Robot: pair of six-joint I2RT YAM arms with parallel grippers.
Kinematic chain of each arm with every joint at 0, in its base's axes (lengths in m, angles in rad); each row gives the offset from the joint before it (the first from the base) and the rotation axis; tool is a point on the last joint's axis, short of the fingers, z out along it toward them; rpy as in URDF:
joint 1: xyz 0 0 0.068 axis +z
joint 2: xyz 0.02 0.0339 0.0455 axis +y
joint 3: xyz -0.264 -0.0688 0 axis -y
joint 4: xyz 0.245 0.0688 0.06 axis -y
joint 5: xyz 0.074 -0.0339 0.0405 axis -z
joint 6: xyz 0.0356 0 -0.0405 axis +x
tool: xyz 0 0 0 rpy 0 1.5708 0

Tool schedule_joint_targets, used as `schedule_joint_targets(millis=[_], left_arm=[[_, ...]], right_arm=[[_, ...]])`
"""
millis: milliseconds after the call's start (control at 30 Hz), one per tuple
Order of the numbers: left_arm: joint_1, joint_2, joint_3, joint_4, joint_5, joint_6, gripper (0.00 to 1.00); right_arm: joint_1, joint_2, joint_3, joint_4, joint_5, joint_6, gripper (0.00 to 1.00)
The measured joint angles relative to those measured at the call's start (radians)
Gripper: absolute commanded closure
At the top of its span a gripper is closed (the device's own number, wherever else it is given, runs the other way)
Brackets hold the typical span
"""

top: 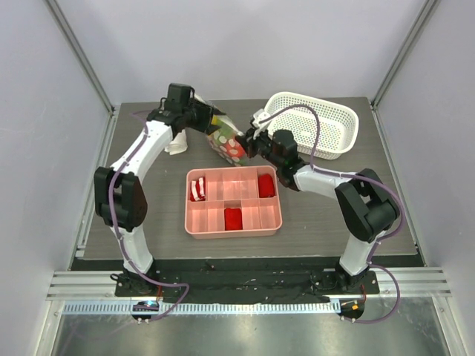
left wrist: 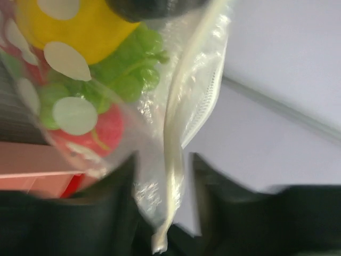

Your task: Open the zip-top bag and remove the fake food

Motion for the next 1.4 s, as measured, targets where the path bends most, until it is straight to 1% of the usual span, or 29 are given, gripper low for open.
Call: schedule_joint_targets(millis=[67,100,133,167,200,267,333,467,533,567,633,667,700,867,900,933,967,1033,1100,1133,1233,1400], left_arm=[[0.000,-0.032,0.021,-0.057,-0.021,0.118,0.35],[-0.001,-0.045,0.050,-0.105,-0.039,0.177,0.39],[-0.005,-0.055,0.087,-0.143,-0.060,0.243,0.46],[-0.006,-0.067,0.118,-0.163,-0.073,0.303,0.51],[-0.009,-0.087,0.148,-0.185,-0.088,0.364,0.51],[-0.019,-0.127,0.186,-0.224,-0.098,0.420,0.48],[-0.037,-0.161,0.206,-0.253,-0.089,0.423,0.52],[-0.121,-0.186,0.207,-0.312,-0.060,0.261,0.53],[-0.175,-0.162,0.214,-0.348,-0.060,0.172,0.52],[-0.202,-0.135,0.235,-0.379,-0.065,0.130,0.55],[-0.240,-0.077,0.284,-0.422,-0.081,0.065,0.56],[-0.250,-0.052,0.300,-0.436,-0.079,0.032,0.60],[-0.256,-0.032,0.311,-0.446,-0.079,0.003,0.61],[-0.260,-0.009,0.311,-0.476,-0.115,-0.128,0.65],[-0.259,-0.013,0.305,-0.473,-0.126,-0.145,0.65],[-0.259,-0.021,0.291,-0.464,-0.141,-0.165,0.69],[-0.259,-0.029,0.277,-0.463,-0.153,-0.183,0.71],[-0.259,-0.032,0.267,-0.464,-0.163,-0.212,0.72],[-0.258,-0.032,0.265,-0.463,-0.166,-0.225,0.70],[-0.255,-0.032,0.264,-0.464,-0.171,-0.229,0.66],[-0.250,-0.032,0.257,-0.463,-0.187,-0.232,0.62],[-0.240,-0.029,0.256,-0.458,-0.195,-0.231,0.62]], right_arm=[[-0.020,0.000,0.014,-0.029,-0.029,-0.002,0.99],[-0.030,0.000,0.023,-0.048,-0.043,-0.005,0.99],[-0.043,0.000,0.037,-0.080,-0.063,-0.012,0.99],[-0.050,0.000,0.047,-0.100,-0.079,-0.022,0.99],[-0.058,-0.001,0.053,-0.117,-0.090,-0.031,0.99],[-0.070,-0.004,0.055,-0.143,-0.100,-0.050,0.99],[-0.071,-0.005,0.055,-0.164,-0.105,-0.066,0.99],[-0.068,-0.005,0.056,-0.187,-0.112,-0.086,0.99],[-0.066,-0.005,0.056,-0.188,-0.112,-0.093,0.99],[-0.066,-0.005,0.056,-0.189,-0.112,-0.095,0.99],[-0.066,-0.005,0.058,-0.187,-0.107,-0.095,0.99],[-0.066,-0.006,0.058,-0.186,-0.104,-0.096,0.99],[-0.067,-0.006,0.058,-0.186,-0.098,-0.096,0.99],[-0.066,-0.009,0.055,-0.191,-0.077,-0.092,0.99],[-0.066,-0.011,0.054,-0.189,-0.076,-0.091,0.99],[-0.066,-0.013,0.051,-0.186,-0.073,-0.089,0.99],[-0.066,-0.016,0.048,-0.184,-0.071,-0.089,0.99],[-0.066,-0.026,0.038,-0.183,-0.066,-0.088,0.99],[-0.066,-0.031,0.033,-0.180,-0.062,-0.087,0.99],[-0.066,-0.032,0.031,-0.178,-0.061,-0.086,0.99],[-0.066,-0.033,0.027,-0.177,-0.061,-0.084,0.99],[-0.066,-0.037,0.027,-0.176,-0.063,-0.071,0.99]])
